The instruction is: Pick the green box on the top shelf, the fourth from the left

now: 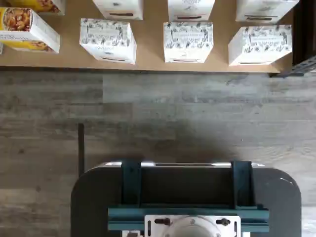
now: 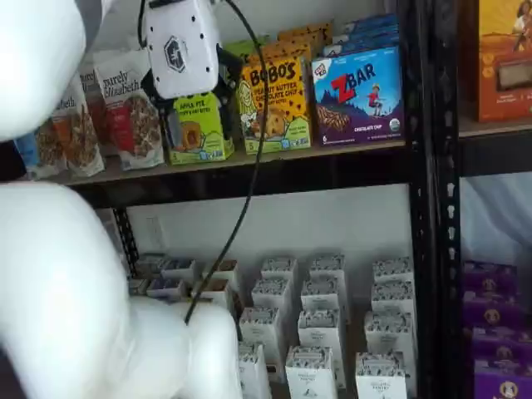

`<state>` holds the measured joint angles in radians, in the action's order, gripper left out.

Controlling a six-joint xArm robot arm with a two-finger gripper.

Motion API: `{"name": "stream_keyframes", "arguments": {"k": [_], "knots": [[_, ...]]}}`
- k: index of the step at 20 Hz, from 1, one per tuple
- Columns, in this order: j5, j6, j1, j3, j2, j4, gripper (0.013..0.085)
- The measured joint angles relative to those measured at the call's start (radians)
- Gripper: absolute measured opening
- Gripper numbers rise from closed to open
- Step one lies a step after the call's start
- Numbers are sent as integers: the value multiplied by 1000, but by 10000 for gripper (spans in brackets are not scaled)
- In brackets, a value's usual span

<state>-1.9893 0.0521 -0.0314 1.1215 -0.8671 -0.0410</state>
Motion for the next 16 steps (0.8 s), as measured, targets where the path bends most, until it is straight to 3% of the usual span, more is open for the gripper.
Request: {"name": "stream_keyframes", "arguments": {"k": [3,11,16], "knots": [[107,-24,35,-58,-65,-37,850],[109,-18,29,-59,-65,-40,850],[119,3,4,-64,-64,-33,850]]}}
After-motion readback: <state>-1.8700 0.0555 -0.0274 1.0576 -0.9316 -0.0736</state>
